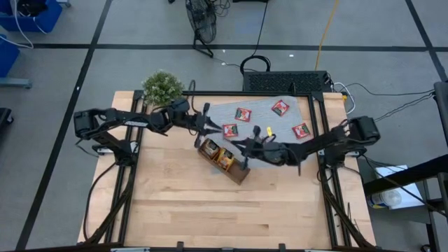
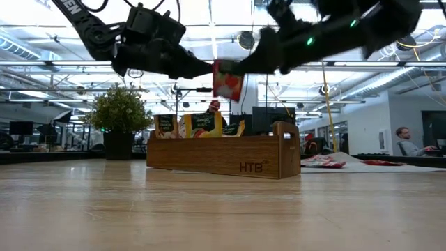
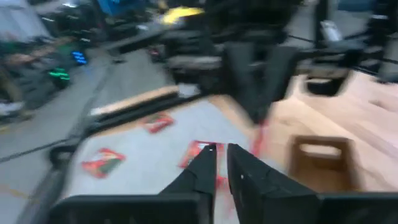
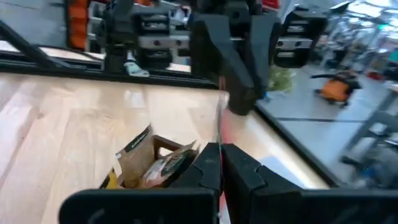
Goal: Pick & Place Tea
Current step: Put the red tea bag into the right section of the wooden organizer
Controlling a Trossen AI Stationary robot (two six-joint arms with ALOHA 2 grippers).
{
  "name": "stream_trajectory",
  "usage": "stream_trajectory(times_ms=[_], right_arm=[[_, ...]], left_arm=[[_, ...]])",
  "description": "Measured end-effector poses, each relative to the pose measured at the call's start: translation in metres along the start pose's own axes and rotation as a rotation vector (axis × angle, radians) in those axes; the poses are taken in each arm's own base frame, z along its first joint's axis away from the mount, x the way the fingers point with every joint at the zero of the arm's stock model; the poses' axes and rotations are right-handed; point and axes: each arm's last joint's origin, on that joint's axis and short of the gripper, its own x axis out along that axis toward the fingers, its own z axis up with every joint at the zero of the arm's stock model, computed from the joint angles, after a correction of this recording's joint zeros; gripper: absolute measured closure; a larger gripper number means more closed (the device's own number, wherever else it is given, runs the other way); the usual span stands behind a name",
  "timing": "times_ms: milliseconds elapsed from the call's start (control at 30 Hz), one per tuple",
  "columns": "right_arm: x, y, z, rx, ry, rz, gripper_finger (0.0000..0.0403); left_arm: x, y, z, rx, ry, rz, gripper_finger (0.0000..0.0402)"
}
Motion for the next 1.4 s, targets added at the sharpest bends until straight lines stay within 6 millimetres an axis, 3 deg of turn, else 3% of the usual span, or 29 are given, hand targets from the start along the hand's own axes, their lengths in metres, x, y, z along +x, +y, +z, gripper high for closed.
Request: stream_trajectory(times_ms=[167, 367, 567, 833, 1067, 1400], right_arm=[[-0.030, 0.012, 0.021, 0.066, 0.004, 0.013, 0.0403], [-0.052, 0.035, 0.019, 0.227, 0.146, -0.016, 0.0403], [-0.051, 0.070, 0.016, 0.340, 0.212, -0.032, 0.0403], [-0.048, 0.098, -0.008, 0.387, 0.278, -0.113, 0.0403], [-0.048, 0.107, -0.029, 0.393, 0.320, -0.149, 0.0403], [-0.046, 0.101, -0.042, 0.257, 0.374, -0.205, 0.0403]], left_arm=[[-0.012, 0.009, 0.010, 0.011, -0.006, 0.101, 0.0327], [-0.024, 0.020, 0.017, -0.002, -0.012, 0.214, 0.0317], [-0.029, 0.027, 0.015, -0.053, -0.020, 0.260, 0.0316], [-0.029, 0.027, 0.016, -0.093, -0.033, 0.256, 0.0316], [-0.029, 0.026, 0.016, -0.117, -0.034, 0.252, 0.0316], [-0.025, 0.022, 0.018, -0.110, -0.038, 0.234, 0.0316]])
